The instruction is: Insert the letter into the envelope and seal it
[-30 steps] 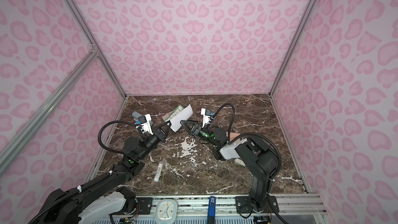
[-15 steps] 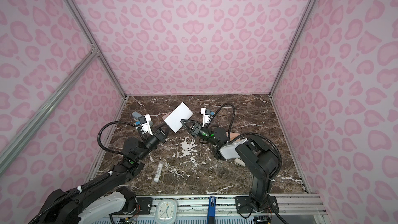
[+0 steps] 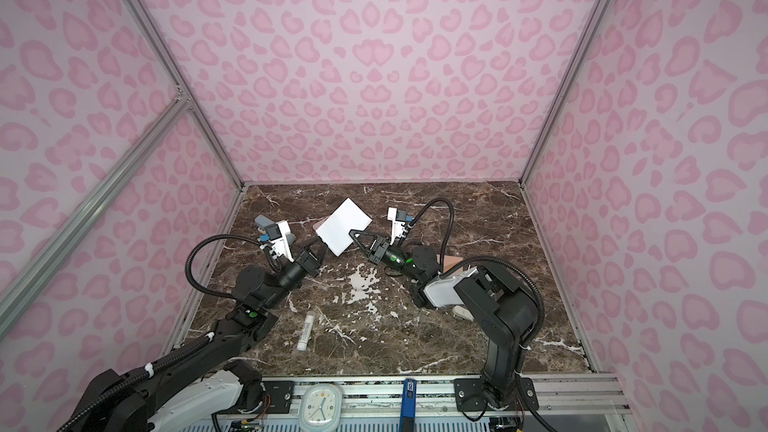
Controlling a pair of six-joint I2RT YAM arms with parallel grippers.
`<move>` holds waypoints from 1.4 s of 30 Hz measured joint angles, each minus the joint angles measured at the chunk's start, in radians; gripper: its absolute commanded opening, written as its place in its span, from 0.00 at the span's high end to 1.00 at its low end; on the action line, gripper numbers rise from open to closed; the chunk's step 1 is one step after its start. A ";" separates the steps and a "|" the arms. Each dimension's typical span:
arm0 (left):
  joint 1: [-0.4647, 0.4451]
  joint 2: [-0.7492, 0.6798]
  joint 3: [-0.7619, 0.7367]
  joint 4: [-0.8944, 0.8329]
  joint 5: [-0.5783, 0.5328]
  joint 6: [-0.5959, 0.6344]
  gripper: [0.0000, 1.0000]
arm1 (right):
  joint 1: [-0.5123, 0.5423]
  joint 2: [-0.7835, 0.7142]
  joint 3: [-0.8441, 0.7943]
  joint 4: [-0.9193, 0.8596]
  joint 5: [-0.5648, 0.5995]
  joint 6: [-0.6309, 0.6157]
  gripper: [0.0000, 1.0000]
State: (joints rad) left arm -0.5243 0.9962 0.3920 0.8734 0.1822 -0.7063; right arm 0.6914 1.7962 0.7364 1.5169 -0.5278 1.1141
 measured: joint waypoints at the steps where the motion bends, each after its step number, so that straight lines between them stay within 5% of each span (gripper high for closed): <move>1: 0.000 -0.009 0.004 -0.019 -0.003 0.000 0.62 | -0.002 -0.003 0.000 0.000 0.000 0.000 1.00; 7: 0.000 -0.135 0.043 -0.209 -0.058 0.092 0.33 | -0.045 -0.043 -0.016 -0.002 -0.026 -0.004 1.00; 12: 0.000 -0.307 0.080 -0.450 -0.185 0.220 0.25 | -0.097 -0.164 -0.032 -0.148 -0.060 -0.104 1.00; 19: 0.000 -0.444 0.165 -0.711 -0.278 0.416 0.29 | -0.097 -0.391 0.116 -0.776 -0.101 -0.594 1.00; 28: 0.000 -0.337 0.356 -0.927 -0.096 0.677 0.33 | -0.059 -0.489 0.277 -1.458 0.023 -1.195 1.00; 34: 0.000 -0.273 0.417 -1.002 0.036 0.811 0.28 | -0.023 -0.532 0.254 -1.619 0.082 -1.467 1.00; 42: -0.001 -0.220 0.431 -1.021 0.180 0.908 0.20 | 0.031 -0.553 0.257 -1.713 0.076 -1.654 1.00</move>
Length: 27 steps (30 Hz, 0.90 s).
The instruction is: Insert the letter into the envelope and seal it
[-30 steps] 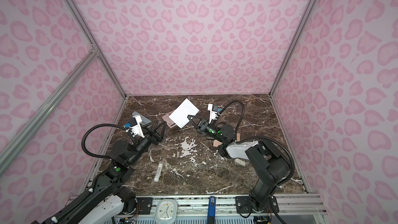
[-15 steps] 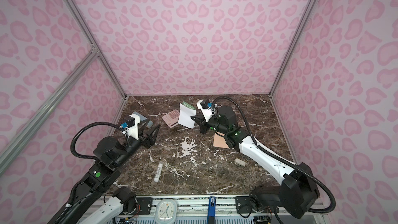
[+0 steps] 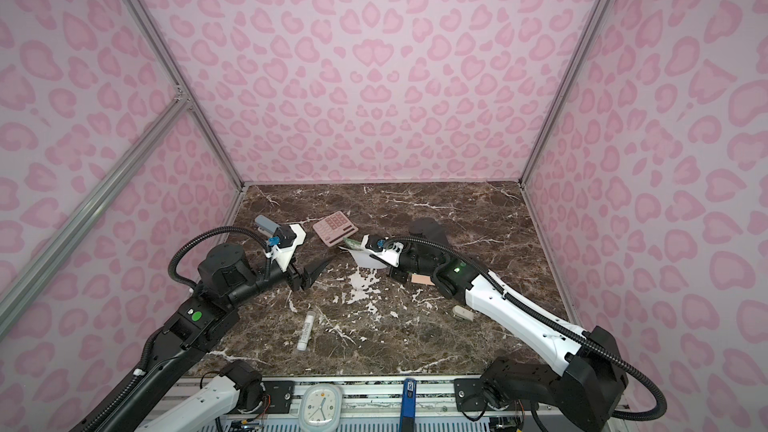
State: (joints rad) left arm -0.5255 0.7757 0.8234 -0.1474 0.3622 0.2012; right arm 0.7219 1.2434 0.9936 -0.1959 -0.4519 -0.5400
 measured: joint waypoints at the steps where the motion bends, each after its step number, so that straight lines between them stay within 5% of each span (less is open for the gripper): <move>1: 0.000 0.006 0.000 -0.002 0.021 0.008 0.19 | 0.009 0.002 0.004 -0.018 -0.002 -0.016 1.00; 16: -0.005 0.107 0.003 0.003 0.263 0.034 0.16 | 0.064 -0.011 0.031 -0.105 -0.024 -0.107 1.00; 27: -0.028 0.187 0.036 0.016 0.365 0.026 0.30 | 0.087 -0.011 0.033 -0.124 -0.024 -0.118 1.00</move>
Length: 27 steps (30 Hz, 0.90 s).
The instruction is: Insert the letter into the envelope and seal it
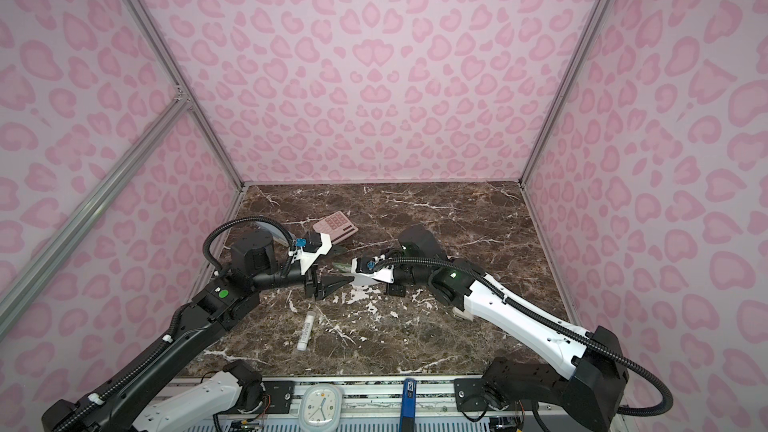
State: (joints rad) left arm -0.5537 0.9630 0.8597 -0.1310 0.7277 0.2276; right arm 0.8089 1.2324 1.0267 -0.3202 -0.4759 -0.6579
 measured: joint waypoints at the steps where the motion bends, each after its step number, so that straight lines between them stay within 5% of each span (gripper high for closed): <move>1: -0.004 0.010 0.003 0.000 0.006 0.000 0.31 | 0.001 0.000 0.001 0.000 0.000 0.000 1.00; 13: -0.023 0.090 0.041 -0.047 0.049 0.015 0.56 | 0.007 -0.011 0.003 -0.005 -0.003 -0.006 1.00; 22: -0.038 0.117 0.054 -0.082 0.045 0.034 0.95 | 0.007 -0.017 0.000 -0.004 -0.011 0.011 1.00; 24: -0.042 0.121 0.056 -0.085 0.040 0.037 0.96 | 0.006 -0.017 0.000 -0.007 -0.014 0.012 0.95; 27: -0.045 0.123 0.059 -0.088 0.031 0.041 0.96 | 0.006 -0.017 0.000 -0.011 -0.016 0.024 0.72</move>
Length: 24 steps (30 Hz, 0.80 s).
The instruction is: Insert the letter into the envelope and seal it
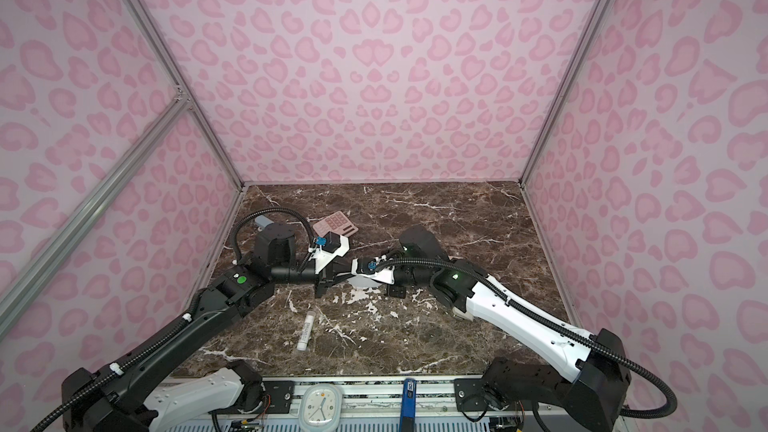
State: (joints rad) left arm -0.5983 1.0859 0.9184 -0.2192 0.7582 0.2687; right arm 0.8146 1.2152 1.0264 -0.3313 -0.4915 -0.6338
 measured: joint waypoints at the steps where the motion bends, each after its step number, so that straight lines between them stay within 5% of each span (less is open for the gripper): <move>1: -0.002 0.000 0.000 0.000 -0.008 0.000 0.96 | 0.001 0.000 0.000 -0.002 -0.004 0.003 0.65; 5: -0.003 -0.017 -0.008 0.000 -0.053 0.000 0.96 | -0.016 -0.015 -0.010 0.010 -0.035 0.042 0.50; 9: -0.003 -0.067 -0.050 0.012 -0.105 0.000 0.96 | -0.071 -0.027 -0.023 0.041 -0.098 0.121 0.48; 24: -0.003 -0.138 -0.110 0.052 -0.137 -0.008 0.96 | -0.110 0.053 -0.007 0.185 -0.344 0.301 0.72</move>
State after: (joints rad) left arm -0.6014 0.9474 0.8085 -0.1673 0.6212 0.2611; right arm 0.7048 1.2678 1.0191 -0.1459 -0.8352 -0.3328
